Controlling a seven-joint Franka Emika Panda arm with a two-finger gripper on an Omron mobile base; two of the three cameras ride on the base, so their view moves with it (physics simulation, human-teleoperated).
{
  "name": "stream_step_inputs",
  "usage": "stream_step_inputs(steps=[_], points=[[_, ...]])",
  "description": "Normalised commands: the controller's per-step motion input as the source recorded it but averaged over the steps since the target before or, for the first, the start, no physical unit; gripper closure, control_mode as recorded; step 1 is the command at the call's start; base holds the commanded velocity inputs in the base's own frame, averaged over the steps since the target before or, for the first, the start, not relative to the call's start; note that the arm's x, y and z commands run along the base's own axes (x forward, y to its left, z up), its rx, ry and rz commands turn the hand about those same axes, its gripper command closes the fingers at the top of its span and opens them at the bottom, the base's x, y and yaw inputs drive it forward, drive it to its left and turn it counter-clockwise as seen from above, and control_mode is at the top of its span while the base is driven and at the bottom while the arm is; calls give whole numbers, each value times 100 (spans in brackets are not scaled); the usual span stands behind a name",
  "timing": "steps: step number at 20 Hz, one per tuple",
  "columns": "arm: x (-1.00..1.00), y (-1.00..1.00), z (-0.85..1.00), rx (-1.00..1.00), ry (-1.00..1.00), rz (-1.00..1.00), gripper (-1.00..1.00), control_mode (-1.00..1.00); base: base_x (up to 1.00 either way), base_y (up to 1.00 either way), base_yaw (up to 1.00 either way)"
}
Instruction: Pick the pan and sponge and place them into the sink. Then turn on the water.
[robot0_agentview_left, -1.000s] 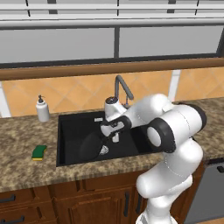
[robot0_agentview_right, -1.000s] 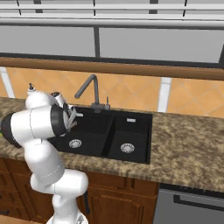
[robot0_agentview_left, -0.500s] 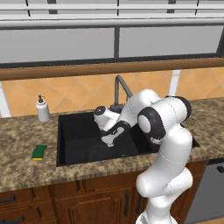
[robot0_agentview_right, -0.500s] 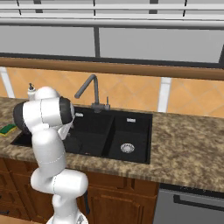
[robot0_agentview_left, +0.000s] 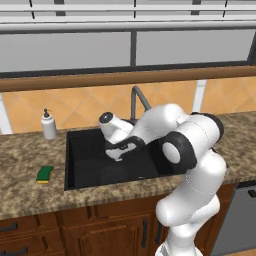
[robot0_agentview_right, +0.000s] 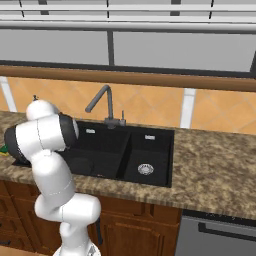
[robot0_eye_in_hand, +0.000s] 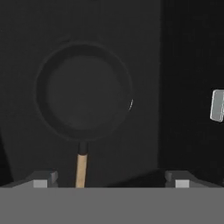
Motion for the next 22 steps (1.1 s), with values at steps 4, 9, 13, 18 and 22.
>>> stream_step_inputs(steps=[4,9,13,18,22], points=[[-27,59,47,22,-4,-8,-100,-100,0,0,0],[-39,86,5,22,-15,-44,-100,-100,0,0,0],[-20,79,23,26,-5,-51,-100,-100,0,0,0],[-24,45,51,38,0,-44,-100,-100,0,0,0],[-26,47,26,37,3,-40,-100,-100,0,0,0]])
